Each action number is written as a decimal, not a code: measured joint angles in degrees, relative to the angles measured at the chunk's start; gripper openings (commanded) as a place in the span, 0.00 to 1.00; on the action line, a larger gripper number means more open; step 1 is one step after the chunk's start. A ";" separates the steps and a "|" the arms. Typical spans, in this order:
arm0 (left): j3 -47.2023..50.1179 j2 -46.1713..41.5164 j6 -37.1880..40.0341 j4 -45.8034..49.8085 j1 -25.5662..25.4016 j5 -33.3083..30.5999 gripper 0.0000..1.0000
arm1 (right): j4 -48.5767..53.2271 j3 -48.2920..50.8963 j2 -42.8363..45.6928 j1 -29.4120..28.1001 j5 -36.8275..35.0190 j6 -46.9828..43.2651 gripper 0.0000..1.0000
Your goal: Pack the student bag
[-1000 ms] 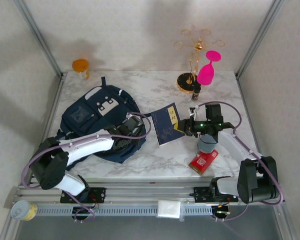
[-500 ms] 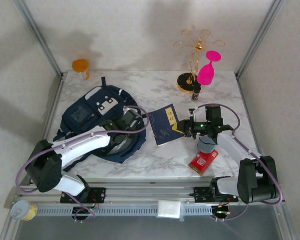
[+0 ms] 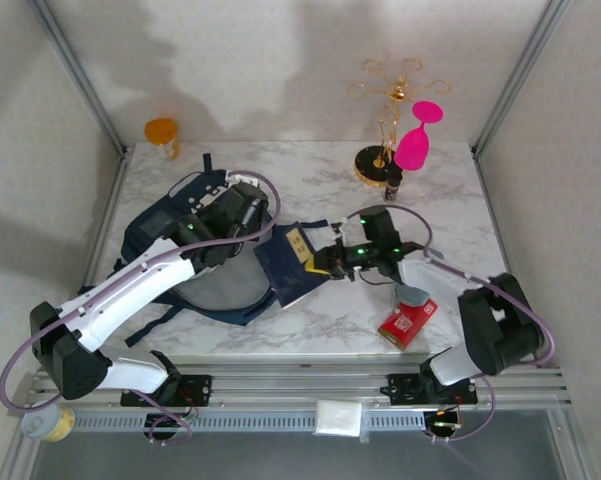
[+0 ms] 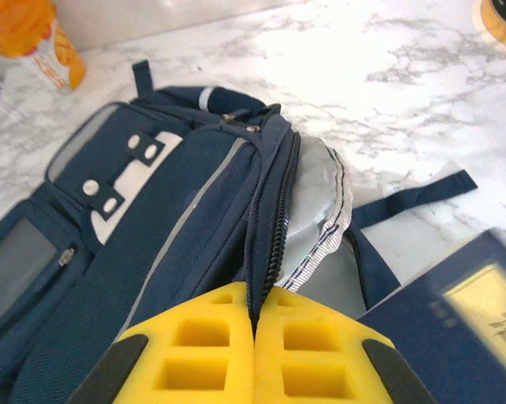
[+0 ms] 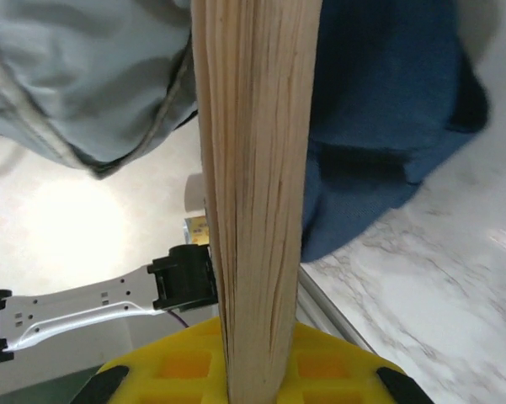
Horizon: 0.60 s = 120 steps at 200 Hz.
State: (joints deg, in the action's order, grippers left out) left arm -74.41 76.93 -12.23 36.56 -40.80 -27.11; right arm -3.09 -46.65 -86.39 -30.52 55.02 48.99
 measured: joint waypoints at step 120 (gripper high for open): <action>-6.91 0.90 0.02 3.67 3.43 -2.89 0.00 | -4.15 -40.68 -41.13 -16.22 -15.85 -1.03 0.47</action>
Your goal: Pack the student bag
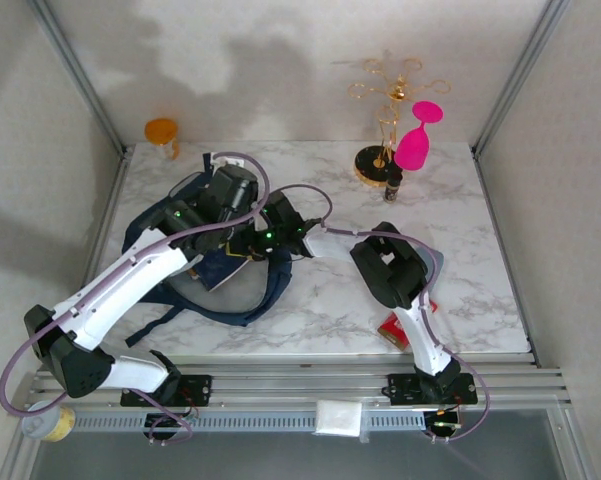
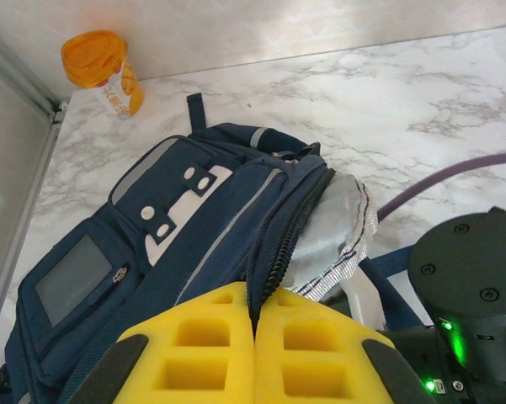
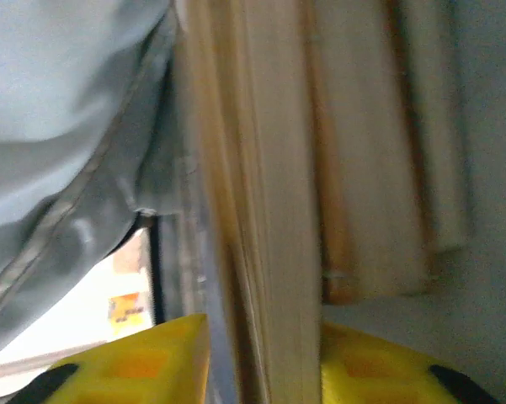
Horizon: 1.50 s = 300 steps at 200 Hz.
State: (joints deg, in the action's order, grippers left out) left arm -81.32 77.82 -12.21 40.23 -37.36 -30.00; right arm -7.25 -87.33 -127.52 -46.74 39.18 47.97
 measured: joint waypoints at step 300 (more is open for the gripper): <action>-0.35 4.33 -16.72 -4.52 1.84 6.10 0.00 | -8.33 23.61 21.05 -8.11 -26.23 -14.29 0.39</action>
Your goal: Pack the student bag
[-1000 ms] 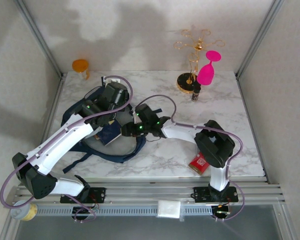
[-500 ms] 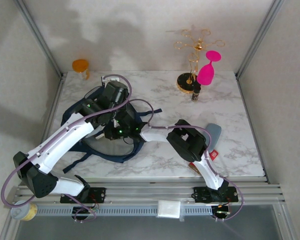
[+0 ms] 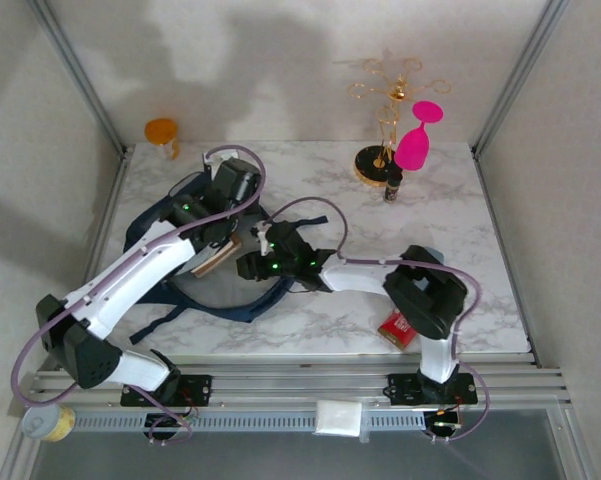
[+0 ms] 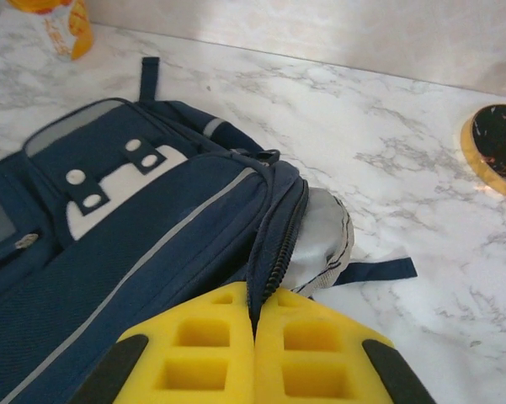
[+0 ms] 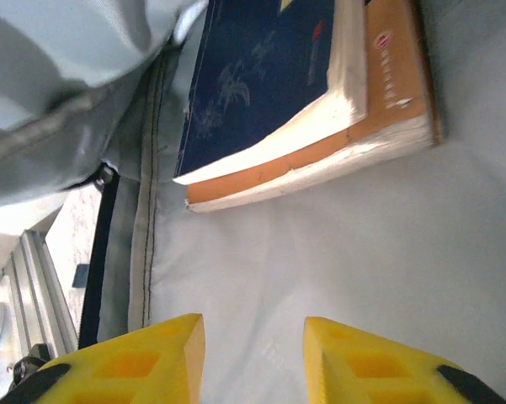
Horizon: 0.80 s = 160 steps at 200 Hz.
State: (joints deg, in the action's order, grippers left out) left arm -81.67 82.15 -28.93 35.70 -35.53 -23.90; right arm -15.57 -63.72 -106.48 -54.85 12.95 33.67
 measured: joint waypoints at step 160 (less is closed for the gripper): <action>23.80 -20.15 -10.78 -12.81 -2.10 13.35 0.72 | 22.25 13.49 26.51 8.52 -8.72 -1.68 0.54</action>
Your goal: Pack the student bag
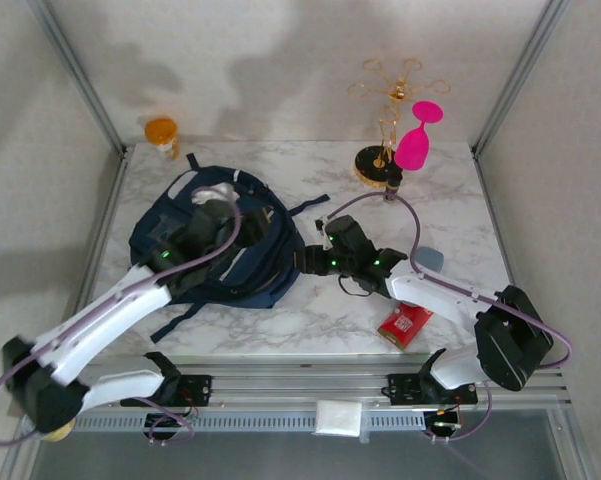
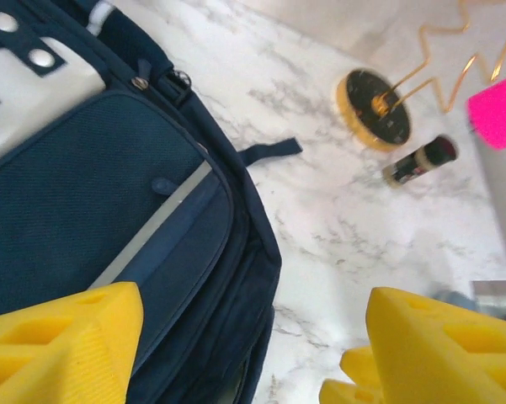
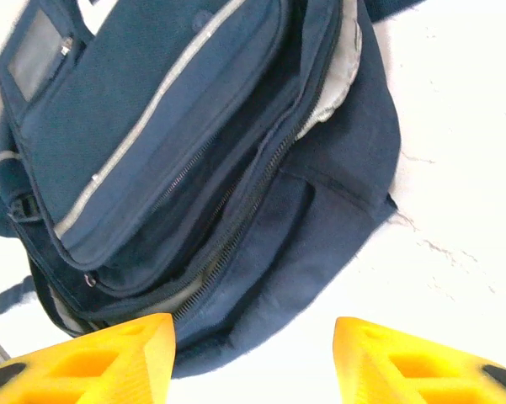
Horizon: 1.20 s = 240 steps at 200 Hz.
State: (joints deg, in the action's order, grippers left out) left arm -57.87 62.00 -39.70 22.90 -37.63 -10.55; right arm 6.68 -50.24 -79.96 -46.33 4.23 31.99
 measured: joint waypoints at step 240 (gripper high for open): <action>35.93 -8.52 -13.03 -7.67 38.25 11.93 0.74 | -2.51 -13.84 -19.41 4.63 -4.28 -5.64 0.55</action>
State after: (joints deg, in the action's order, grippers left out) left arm -21.93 53.47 -52.73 15.22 0.62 1.39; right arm 4.16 -64.07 -99.37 -41.69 -0.05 26.35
